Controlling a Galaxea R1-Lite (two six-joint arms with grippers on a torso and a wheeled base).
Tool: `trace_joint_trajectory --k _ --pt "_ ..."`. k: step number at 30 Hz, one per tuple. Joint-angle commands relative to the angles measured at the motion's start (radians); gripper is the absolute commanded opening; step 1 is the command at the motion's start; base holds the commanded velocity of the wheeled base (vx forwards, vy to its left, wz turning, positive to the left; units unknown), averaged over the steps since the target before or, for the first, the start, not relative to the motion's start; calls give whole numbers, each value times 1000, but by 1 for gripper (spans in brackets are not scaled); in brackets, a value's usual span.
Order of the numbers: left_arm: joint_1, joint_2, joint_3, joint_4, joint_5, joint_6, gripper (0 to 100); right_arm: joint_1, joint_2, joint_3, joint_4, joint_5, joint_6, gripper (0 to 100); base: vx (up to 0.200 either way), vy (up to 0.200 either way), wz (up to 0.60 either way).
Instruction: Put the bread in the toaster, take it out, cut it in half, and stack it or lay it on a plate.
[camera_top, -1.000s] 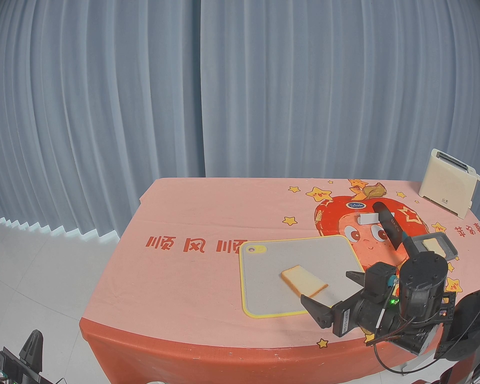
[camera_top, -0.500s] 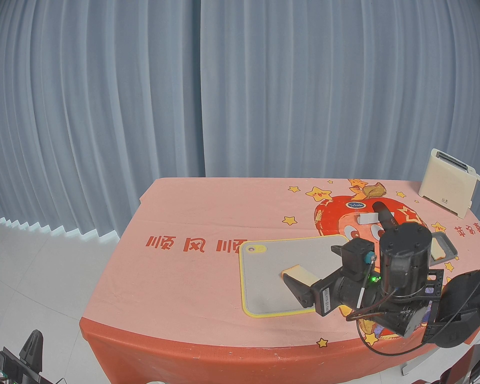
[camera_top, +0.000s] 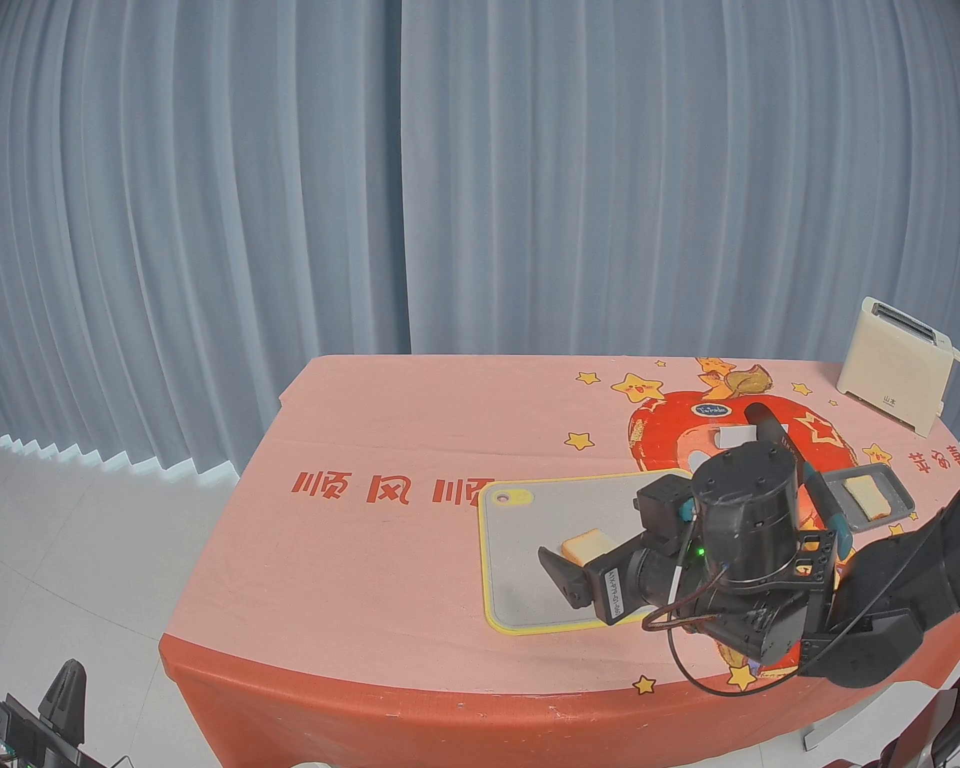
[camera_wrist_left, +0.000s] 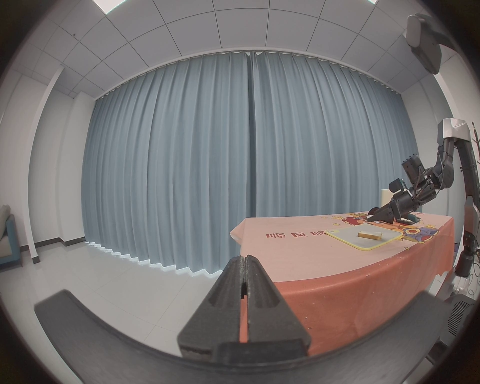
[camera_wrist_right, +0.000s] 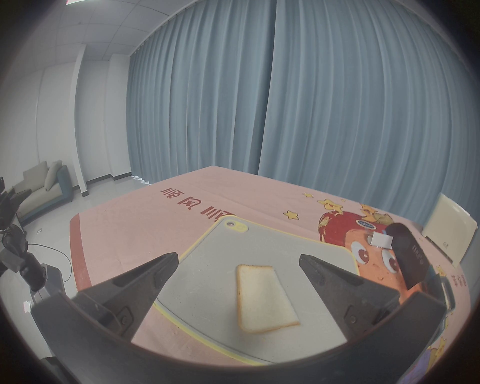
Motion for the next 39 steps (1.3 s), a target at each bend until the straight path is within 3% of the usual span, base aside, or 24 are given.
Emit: trace_joint_trajectory --k 1,15,18,26,39 --pt "-1 -16 18 0 0 0 0 1 48 -5 -1 2 21 100 0 0 0" --pt "-1 -16 18 0 0 0 0 -23 66 -1 4 33 30 100 0 0 0" --pt "-1 -16 18 0 0 0 0 -35 74 -12 7 60 30 100 0 0 0" --pt "-1 -16 18 0 0 0 0 -55 62 -135 251 82 67 100 0 0 0" --pt "-1 -16 18 0 0 0 0 1 74 -143 257 89 114 100 0 0 0"
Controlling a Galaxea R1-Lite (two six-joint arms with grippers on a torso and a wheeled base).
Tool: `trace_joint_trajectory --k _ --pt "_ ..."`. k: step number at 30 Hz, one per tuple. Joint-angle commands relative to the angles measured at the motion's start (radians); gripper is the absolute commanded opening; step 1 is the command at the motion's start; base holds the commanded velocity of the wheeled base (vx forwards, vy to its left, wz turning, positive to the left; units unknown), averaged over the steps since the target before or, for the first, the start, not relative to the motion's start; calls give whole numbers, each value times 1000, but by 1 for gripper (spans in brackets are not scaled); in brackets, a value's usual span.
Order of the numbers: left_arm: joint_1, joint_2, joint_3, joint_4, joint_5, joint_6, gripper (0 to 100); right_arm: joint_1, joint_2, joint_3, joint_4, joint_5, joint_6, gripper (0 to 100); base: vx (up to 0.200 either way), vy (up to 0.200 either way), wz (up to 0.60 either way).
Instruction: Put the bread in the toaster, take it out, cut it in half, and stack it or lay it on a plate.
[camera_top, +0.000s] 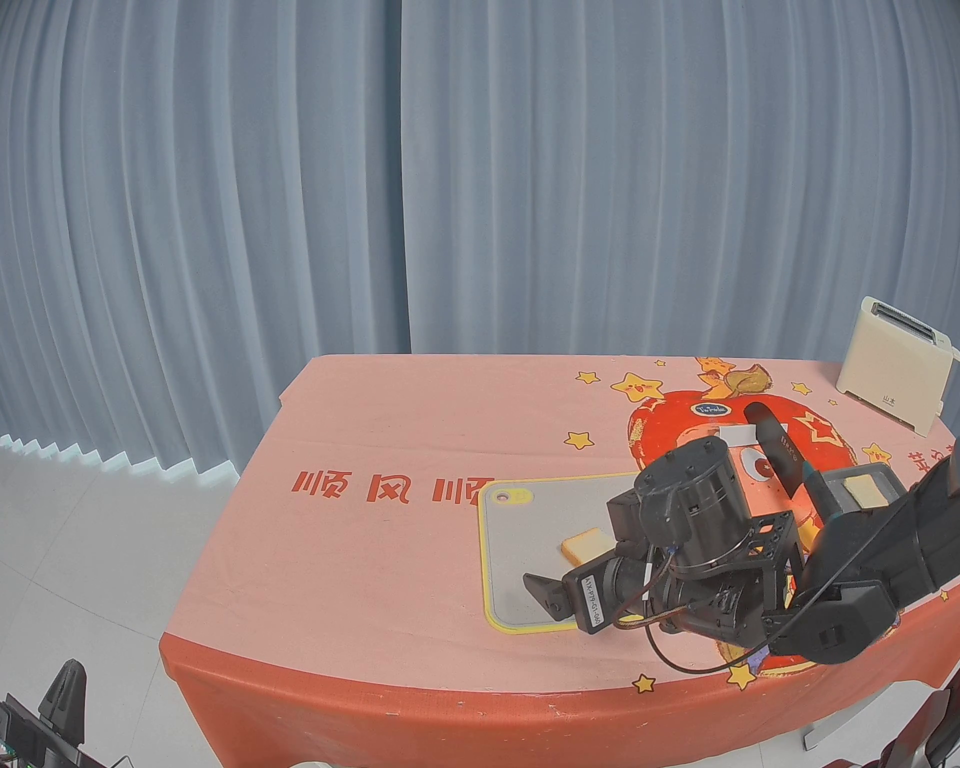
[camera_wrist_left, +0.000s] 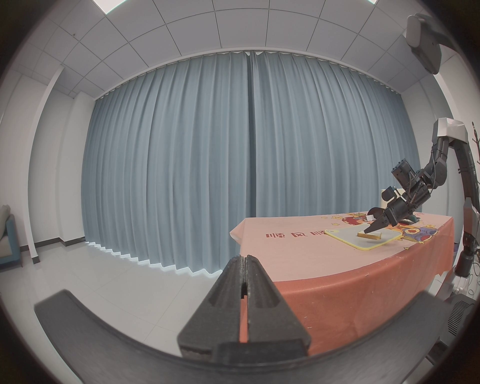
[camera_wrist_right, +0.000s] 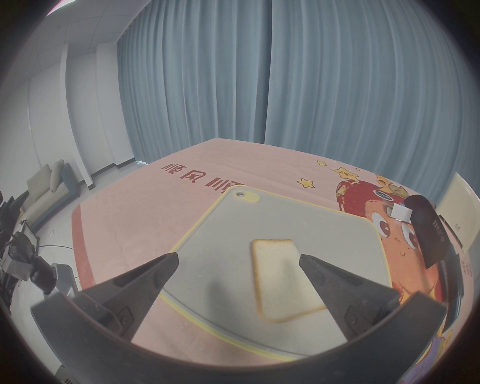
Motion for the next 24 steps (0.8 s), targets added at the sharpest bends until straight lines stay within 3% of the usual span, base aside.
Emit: trace_joint_trajectory --k 1,6,24 --pt "0 -16 18 0 0 0 0 22 4 0 0 0 16 100 0 0 0" --pt "0 -16 18 0 0 1 0 42 22 -2 1 1 49 100 0 0 0" --pt "0 -16 18 0 0 1 0 48 47 -2 6 1 50 100 0 0 0"
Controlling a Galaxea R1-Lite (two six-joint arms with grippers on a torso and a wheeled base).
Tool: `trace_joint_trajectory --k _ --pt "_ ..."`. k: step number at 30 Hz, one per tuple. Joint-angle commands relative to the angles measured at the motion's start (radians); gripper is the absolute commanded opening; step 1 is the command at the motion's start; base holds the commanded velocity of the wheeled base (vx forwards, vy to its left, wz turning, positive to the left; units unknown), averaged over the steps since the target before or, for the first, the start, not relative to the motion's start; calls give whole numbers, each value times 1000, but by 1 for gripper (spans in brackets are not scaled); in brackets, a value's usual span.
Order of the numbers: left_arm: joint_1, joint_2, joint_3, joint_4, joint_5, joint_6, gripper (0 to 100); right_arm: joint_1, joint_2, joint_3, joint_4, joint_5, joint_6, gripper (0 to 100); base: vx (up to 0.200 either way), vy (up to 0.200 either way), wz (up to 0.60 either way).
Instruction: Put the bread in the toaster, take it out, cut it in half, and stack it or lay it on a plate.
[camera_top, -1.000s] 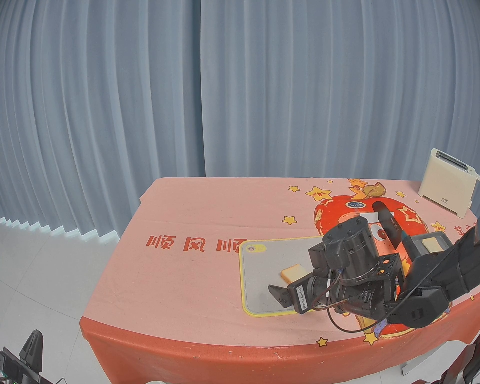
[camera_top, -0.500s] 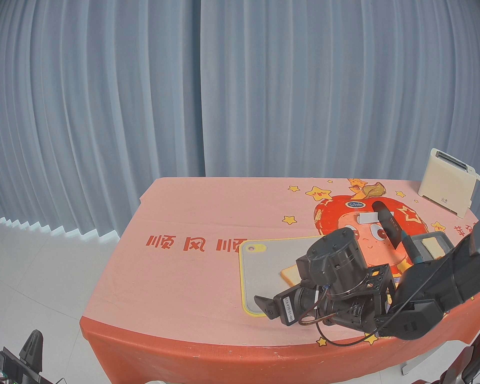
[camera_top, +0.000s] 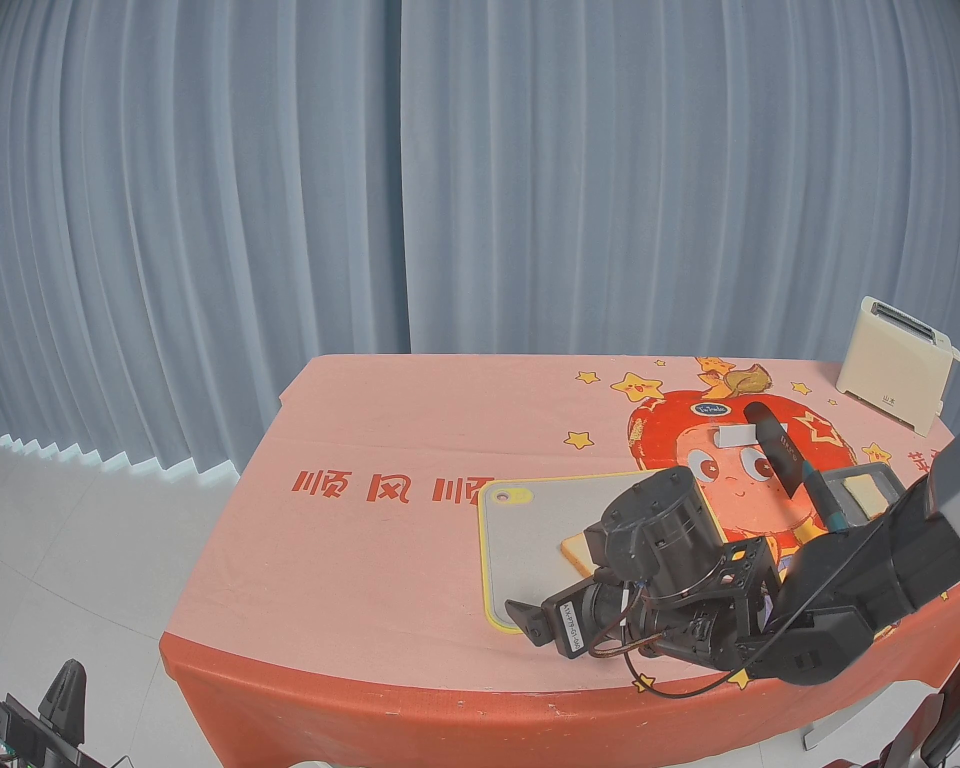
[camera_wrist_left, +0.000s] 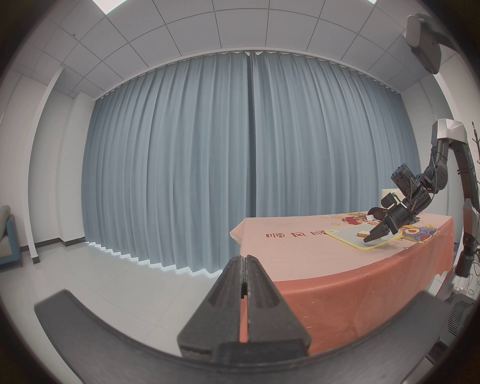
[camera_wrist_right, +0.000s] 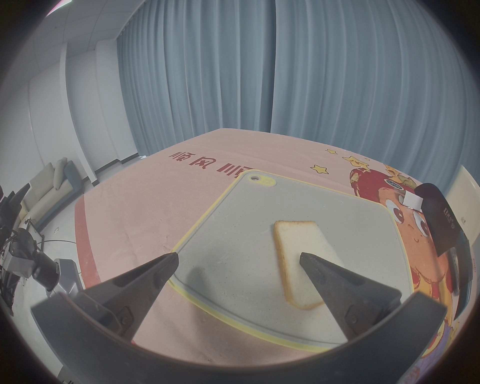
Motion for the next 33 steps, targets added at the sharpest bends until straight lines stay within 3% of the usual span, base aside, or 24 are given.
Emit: trace_joint_trajectory --k 1,8,9,33 --pt "0 -16 18 0 0 1 0 2 5 1 -1 1 0 100 0 0 0" --pt "0 -16 18 0 0 -1 0 10 9 5 5 -2 24 100 0 0 0" --pt "0 -16 18 0 0 1 0 10 9 6 5 -2 24 0 0 0 0" --pt "0 -16 18 0 0 1 0 3 -40 -3 8 -5 23 0 0 0 0"
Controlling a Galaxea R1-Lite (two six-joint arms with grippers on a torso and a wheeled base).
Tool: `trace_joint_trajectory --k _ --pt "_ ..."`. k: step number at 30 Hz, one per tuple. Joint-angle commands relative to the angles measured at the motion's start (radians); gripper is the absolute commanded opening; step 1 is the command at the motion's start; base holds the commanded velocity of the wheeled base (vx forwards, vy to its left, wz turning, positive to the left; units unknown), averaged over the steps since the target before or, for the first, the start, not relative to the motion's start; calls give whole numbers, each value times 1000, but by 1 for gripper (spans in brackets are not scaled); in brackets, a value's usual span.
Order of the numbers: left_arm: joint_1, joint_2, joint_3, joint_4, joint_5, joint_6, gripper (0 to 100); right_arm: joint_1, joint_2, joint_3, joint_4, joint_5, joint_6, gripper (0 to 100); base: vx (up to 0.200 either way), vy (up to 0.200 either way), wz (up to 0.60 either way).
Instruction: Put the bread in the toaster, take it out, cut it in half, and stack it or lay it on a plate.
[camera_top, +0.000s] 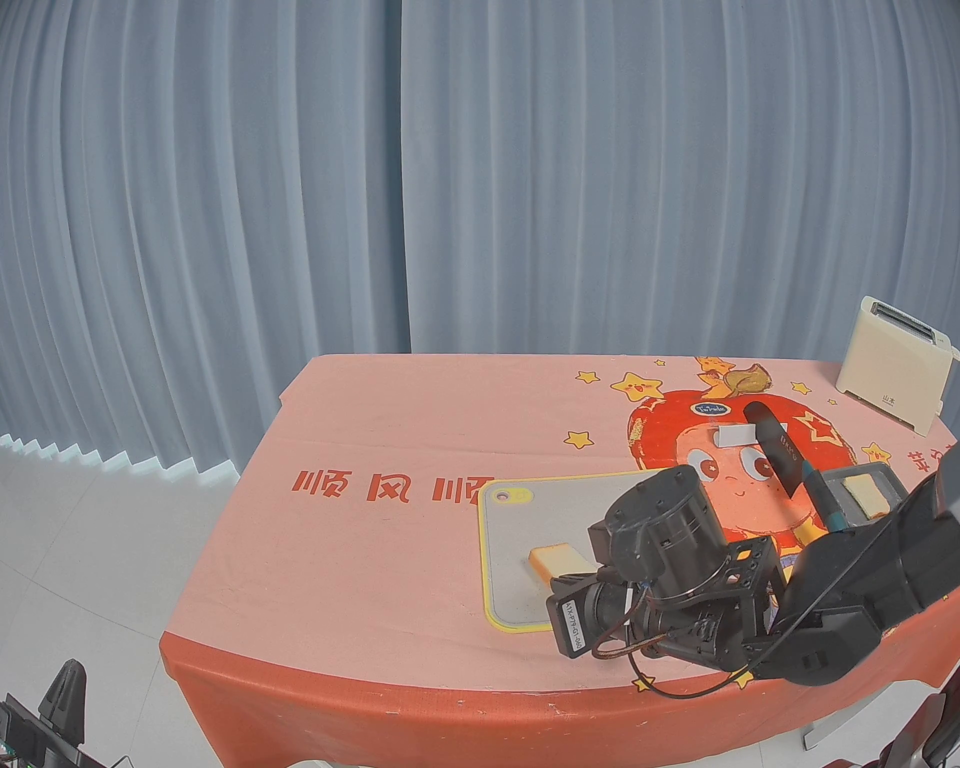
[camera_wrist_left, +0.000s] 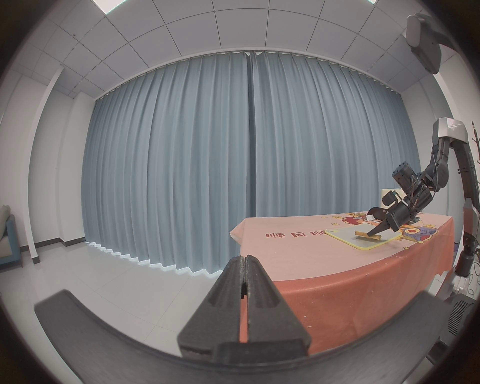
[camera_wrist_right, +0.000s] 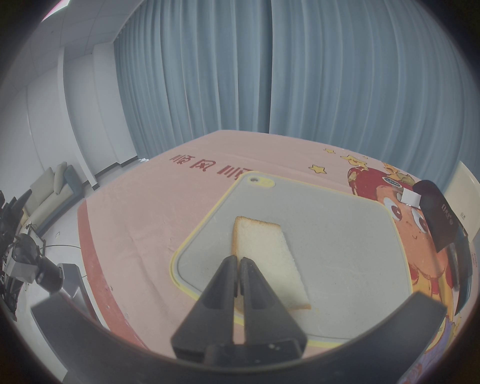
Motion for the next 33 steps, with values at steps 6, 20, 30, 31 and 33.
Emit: trace_joint_trajectory --k 6,20,30,31,33 --pt "0 -16 18 0 0 0 0 -9 -56 -15 1 -2 -6 0 0 0 0" --pt "0 -16 18 0 0 0 0 -38 -157 11 3 0 -6 0 0 0 0" --pt "0 -16 18 0 0 2 0 -49 -216 85 -4 1 5 0 0 0 0" --pt "0 -16 18 0 0 2 0 -50 -222 91 -5 1 5 0 0 0 0" --pt "0 -16 18 0 0 0 0 -50 -240 102 -7 1 5 0 0 0 0"
